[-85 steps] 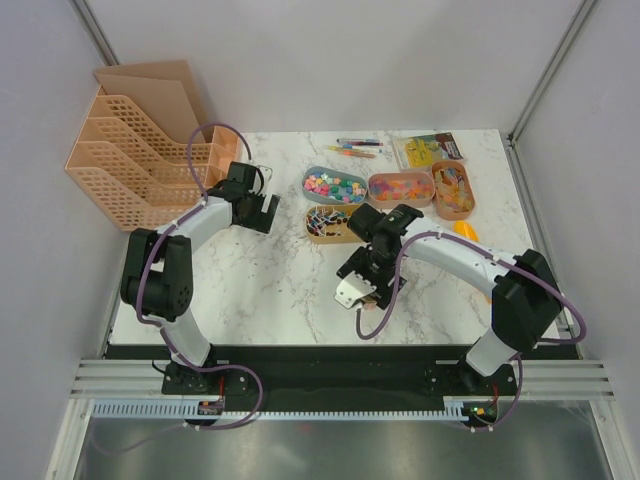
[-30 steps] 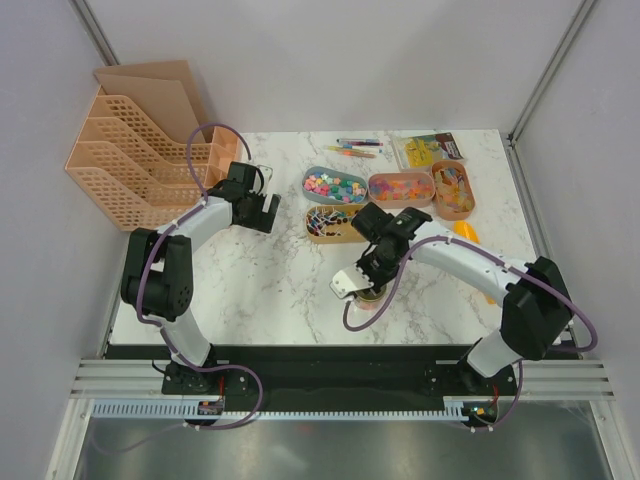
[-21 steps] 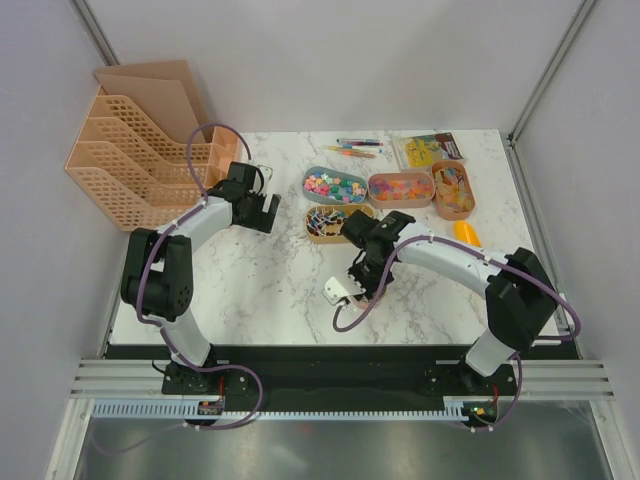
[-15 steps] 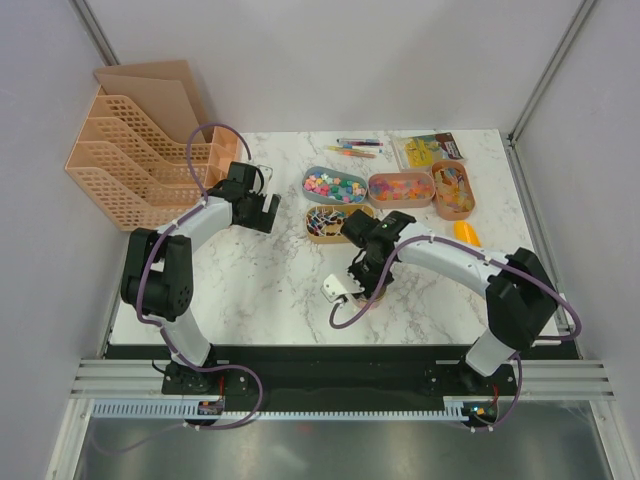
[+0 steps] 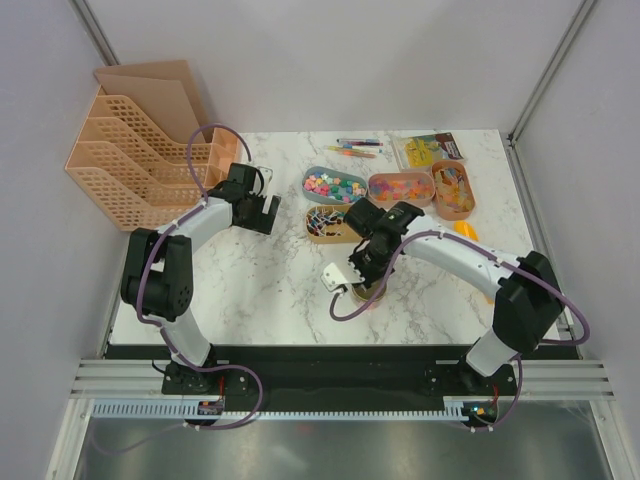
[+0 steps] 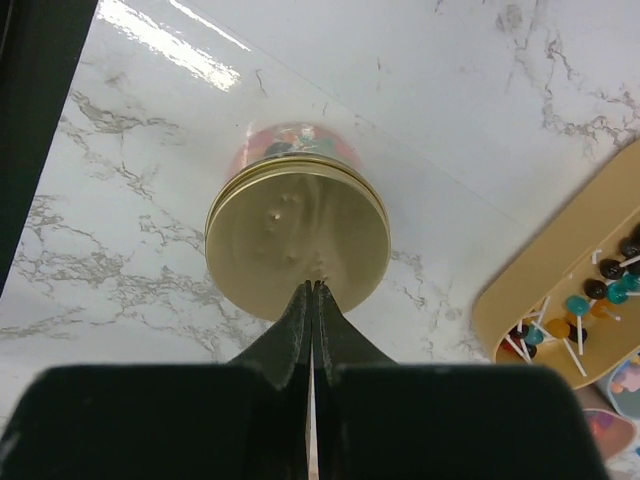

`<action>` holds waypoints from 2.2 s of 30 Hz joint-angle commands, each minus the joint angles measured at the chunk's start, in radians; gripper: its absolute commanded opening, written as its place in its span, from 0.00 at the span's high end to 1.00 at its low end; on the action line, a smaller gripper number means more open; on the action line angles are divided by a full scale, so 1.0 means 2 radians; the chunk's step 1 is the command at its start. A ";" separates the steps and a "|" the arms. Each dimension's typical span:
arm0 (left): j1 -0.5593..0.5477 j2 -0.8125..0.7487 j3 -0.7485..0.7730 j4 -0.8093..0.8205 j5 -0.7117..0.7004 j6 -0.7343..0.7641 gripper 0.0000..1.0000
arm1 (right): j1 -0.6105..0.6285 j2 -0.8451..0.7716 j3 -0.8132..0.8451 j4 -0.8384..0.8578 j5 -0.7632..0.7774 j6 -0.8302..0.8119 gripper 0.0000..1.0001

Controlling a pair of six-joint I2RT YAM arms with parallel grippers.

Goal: Pack the candies
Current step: Close the bottle lid on the packing bottle, then screw the bottle lid onto the packing bottle.

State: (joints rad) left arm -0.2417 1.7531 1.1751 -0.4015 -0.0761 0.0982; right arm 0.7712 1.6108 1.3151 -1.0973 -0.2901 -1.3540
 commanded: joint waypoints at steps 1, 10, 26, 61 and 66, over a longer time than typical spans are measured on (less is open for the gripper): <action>0.003 -0.011 0.009 0.013 0.004 -0.011 0.00 | 0.000 0.003 -0.022 -0.001 -0.014 -0.006 1.00; 0.000 -0.027 -0.017 0.023 0.049 0.024 0.00 | 0.003 0.043 -0.056 0.039 -0.003 0.029 1.00; -0.157 -0.100 -0.147 0.066 0.373 0.158 0.00 | -0.207 -0.082 0.073 0.154 0.032 0.352 0.02; -0.410 0.137 -0.169 0.270 0.094 0.046 0.00 | -0.368 -0.055 -0.043 0.120 -0.133 0.228 0.02; -0.420 0.163 -0.173 0.309 0.066 0.067 0.00 | -0.368 -0.052 -0.062 0.118 -0.146 0.167 0.02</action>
State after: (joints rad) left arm -1.0603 1.9495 0.9108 0.4843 0.1432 0.1497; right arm 0.0391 1.5234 1.1969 -0.8520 -0.5068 -0.9211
